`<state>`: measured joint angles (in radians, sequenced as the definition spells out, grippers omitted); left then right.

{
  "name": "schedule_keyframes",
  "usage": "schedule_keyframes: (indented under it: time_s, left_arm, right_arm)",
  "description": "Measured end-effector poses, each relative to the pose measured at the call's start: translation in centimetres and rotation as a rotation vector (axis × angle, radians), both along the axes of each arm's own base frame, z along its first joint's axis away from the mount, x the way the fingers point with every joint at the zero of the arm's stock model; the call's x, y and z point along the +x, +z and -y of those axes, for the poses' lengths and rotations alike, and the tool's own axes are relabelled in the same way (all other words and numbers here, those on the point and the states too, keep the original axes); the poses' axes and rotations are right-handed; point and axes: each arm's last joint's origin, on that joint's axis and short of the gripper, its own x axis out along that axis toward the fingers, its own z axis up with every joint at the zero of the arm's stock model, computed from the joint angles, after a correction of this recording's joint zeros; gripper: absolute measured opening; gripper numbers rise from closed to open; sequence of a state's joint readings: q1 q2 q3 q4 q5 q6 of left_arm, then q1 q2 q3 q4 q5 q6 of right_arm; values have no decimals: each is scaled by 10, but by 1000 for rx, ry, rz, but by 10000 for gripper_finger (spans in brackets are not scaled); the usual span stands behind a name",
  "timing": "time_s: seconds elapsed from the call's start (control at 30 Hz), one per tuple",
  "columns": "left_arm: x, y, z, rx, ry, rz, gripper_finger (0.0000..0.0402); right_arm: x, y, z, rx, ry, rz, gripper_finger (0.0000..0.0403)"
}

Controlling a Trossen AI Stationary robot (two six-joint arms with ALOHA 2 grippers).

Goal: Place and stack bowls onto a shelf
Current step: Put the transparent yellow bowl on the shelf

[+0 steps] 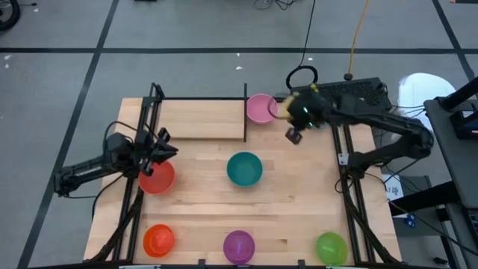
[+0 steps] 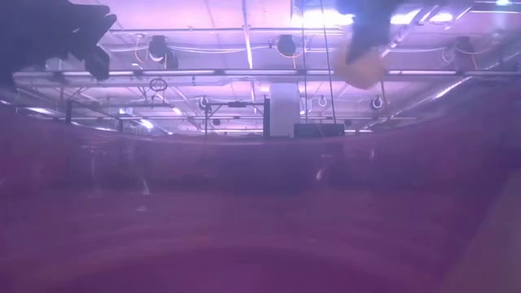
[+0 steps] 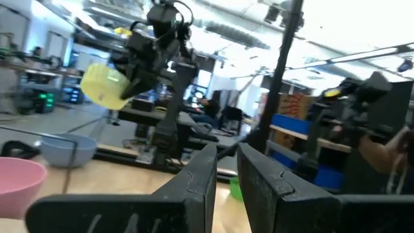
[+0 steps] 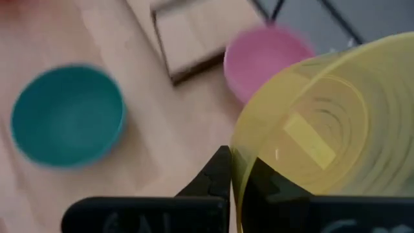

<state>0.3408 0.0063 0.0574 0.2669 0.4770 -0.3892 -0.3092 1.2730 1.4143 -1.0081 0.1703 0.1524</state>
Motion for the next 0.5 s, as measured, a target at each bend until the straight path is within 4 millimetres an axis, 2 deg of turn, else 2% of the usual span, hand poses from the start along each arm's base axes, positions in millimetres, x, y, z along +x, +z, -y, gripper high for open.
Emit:
schedule_keyframes:
  time_s: [0.13, 0.23, 0.37, 0.5]
  left_arm:
    - [-5, 15, 1, 16, 48, -25, 67]
    - [-11, 29, 2, 43, 83, -65, 67]
    - [-24, 50, 5, 45, 132, -114, 67]
    - [-38, 69, 9, 42, 175, -143, 67]
  right_arm:
    - [32, 19, 27, -28, 114, 98, 1]
    - [57, 25, 45, -68, 220, 147, 0]
    - [89, 26, 63, -75, 292, 172, 0]
    - [119, 16, 75, -84, 338, 153, 0]
